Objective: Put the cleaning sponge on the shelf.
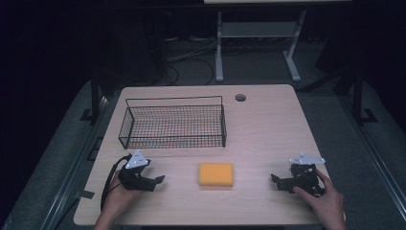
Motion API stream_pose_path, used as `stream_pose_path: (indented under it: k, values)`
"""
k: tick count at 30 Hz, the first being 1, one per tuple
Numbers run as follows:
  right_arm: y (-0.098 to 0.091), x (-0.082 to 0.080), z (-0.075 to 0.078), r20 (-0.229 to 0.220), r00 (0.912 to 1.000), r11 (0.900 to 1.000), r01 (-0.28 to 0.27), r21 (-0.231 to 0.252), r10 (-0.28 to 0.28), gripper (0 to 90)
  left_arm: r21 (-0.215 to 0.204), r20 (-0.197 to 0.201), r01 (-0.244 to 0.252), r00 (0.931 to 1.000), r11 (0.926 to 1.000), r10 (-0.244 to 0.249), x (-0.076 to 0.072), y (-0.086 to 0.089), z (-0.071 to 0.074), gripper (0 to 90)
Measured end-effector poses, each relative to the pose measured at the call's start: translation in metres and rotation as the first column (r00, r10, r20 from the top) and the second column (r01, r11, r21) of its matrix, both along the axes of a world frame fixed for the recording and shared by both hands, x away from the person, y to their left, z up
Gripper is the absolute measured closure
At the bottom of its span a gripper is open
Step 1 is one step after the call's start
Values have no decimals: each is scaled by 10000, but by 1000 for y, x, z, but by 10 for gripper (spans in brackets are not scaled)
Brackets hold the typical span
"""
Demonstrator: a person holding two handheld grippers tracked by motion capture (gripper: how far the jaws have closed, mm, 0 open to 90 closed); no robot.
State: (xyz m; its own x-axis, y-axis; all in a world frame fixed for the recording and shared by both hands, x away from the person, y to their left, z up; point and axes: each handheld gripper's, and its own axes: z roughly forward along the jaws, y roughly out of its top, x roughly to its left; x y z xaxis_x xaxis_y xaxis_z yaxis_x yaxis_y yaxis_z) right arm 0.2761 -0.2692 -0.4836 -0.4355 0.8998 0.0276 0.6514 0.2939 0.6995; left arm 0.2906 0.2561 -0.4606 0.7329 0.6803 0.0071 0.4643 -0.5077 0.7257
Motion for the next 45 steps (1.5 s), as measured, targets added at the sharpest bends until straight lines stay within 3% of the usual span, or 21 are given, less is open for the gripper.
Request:
stream_pose_path:
  k: [10, 24, 25, 33, 45]
  values:
    - [0, 0, 0, 12, 10000, 10000, -14, -5, 14, 1, -121, -72, 444, 9990, 9989, -445, 4, -15, 6, 157]
    - [0, 0, 0, 12, 10000, 10000, -14, -4, 14, 1, -236, -136, 1197, 9927, 9925, -1201, 14, -44, 13, 278]
    - [0, 0, 0, 9, 10000, 10000, -11, 0, 11, 1, -291, -76, 1273, 9918, 9914, -1275, 15, -47, 15, 338]
    - [0, 0, 0, 9, 10000, 10000, -10, -2, 10, 1, -489, -56, 1580, 9873, 9862, -1585, 20, -57, 22, 536]
    - [0, 0, 0, 10, 10000, 10000, -12, -2, 12, 1, -364, -235, 2173, 9756, 9754, -2182, 30, -74, 28, 857]
